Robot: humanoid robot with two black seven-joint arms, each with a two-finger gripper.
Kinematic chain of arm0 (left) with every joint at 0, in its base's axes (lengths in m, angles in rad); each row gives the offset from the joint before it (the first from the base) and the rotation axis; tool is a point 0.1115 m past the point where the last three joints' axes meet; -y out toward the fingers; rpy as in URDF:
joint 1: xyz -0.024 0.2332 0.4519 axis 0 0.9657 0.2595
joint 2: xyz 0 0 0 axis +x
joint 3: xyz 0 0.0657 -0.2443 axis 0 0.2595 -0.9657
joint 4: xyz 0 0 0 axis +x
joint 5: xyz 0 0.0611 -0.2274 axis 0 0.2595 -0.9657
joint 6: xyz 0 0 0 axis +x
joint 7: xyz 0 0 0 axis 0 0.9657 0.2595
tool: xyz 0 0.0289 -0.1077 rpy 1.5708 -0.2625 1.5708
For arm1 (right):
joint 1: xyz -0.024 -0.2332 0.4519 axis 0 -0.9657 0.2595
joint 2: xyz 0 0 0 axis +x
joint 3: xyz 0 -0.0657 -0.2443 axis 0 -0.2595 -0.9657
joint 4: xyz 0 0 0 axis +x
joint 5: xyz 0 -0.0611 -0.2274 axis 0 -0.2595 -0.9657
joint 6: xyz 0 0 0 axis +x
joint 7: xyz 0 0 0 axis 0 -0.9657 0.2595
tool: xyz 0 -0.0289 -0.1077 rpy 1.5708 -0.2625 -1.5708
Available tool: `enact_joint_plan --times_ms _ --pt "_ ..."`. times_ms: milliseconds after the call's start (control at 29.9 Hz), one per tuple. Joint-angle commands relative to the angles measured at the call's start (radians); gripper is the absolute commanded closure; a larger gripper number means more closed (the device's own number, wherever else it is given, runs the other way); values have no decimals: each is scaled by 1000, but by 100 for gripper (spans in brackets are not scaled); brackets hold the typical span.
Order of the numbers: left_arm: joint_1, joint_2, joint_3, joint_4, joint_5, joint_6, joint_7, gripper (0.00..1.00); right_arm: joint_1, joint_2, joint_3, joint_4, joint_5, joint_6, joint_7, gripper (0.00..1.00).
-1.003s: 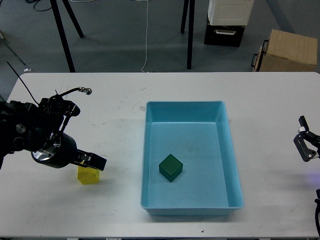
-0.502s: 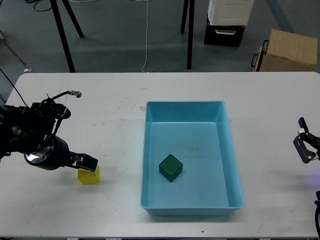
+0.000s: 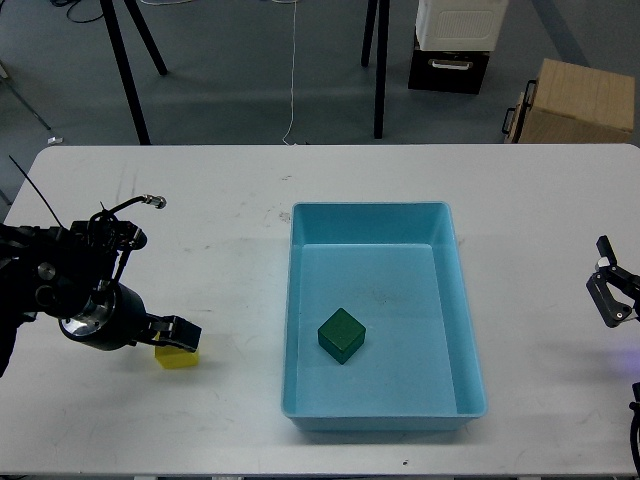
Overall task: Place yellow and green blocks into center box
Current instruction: 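Close the left gripper around the yellow cube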
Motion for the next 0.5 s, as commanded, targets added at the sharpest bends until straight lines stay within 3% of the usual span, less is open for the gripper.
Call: enact_joint_plan --times_ms 0,201,468 --pt "40 -25 -24 30 0 0 2 3 0 0 0 0 0 0 0 0" --pt "71 -47 -46 50 2 1 0 10 -2 -2 1 2 1 0 0 0" --pt "68 -48 -49 50 7 3 0 35 -17 -2 4 3 1 0 1 0"
